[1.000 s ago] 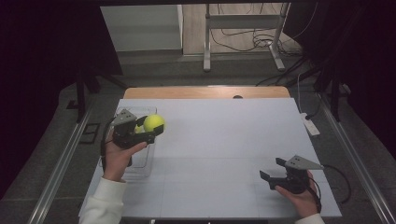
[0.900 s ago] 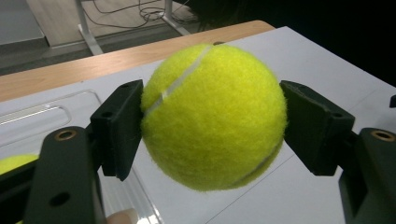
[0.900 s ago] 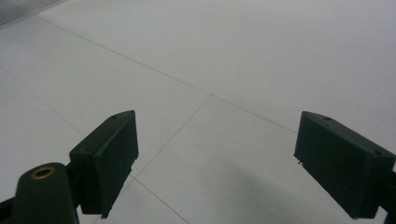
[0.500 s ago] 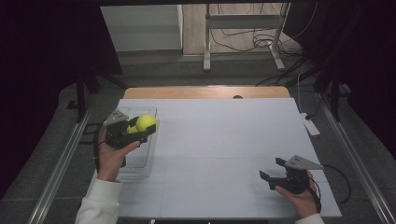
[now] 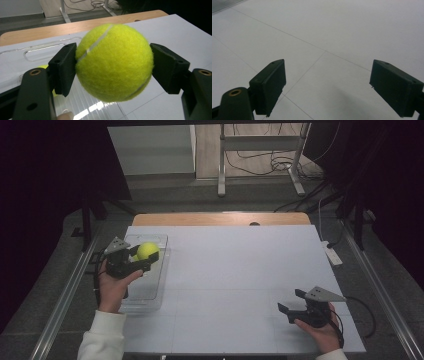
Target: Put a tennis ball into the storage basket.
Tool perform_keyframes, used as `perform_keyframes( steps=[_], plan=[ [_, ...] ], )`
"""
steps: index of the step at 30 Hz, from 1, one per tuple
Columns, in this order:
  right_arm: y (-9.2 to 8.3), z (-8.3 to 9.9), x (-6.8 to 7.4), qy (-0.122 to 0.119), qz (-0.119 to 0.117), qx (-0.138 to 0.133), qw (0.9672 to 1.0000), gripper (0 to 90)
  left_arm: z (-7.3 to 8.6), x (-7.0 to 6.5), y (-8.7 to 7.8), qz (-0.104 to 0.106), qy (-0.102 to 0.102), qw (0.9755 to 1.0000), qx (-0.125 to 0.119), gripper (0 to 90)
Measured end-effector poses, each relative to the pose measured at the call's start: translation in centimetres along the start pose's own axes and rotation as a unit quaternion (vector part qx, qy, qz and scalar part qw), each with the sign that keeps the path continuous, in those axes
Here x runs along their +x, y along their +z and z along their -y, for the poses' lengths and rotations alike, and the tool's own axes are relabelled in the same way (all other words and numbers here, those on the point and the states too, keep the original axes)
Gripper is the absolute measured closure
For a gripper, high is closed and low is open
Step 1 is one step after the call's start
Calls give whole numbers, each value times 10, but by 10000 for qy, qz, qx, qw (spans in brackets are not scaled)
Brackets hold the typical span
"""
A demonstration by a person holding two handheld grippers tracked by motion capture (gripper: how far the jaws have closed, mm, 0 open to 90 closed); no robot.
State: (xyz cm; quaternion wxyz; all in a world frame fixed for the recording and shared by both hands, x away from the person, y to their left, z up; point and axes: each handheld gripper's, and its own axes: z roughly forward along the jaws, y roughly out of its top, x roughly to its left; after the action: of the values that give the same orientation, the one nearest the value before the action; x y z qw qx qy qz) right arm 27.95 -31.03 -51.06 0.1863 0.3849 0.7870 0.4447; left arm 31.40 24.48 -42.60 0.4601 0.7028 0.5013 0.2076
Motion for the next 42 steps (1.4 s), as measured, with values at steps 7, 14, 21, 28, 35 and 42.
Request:
perform_keyframes(
  steps=[7,14,21,28,35,42],
  plan=[
    [0,0,0,-9,4,8,10000,137,2,6,0,-121,-22,9999,60,270],
    [0,0,-1,-8,11,7,10000,137,7,14,-1,-284,-55,9994,176,270],
    [0,0,0,-9,13,10,10000,137,10,18,-2,-370,-74,9989,264,270],
    [0,0,0,-12,6,11,10000,137,14,25,-1,-486,-116,9980,400,270],
    [1,0,0,-12,10,21,10000,137,16,28,2,-637,-83,9963,564,270],
    [1,0,0,-23,21,28,10000,137,21,33,7,-726,-96,9944,764,270]
  ],
)
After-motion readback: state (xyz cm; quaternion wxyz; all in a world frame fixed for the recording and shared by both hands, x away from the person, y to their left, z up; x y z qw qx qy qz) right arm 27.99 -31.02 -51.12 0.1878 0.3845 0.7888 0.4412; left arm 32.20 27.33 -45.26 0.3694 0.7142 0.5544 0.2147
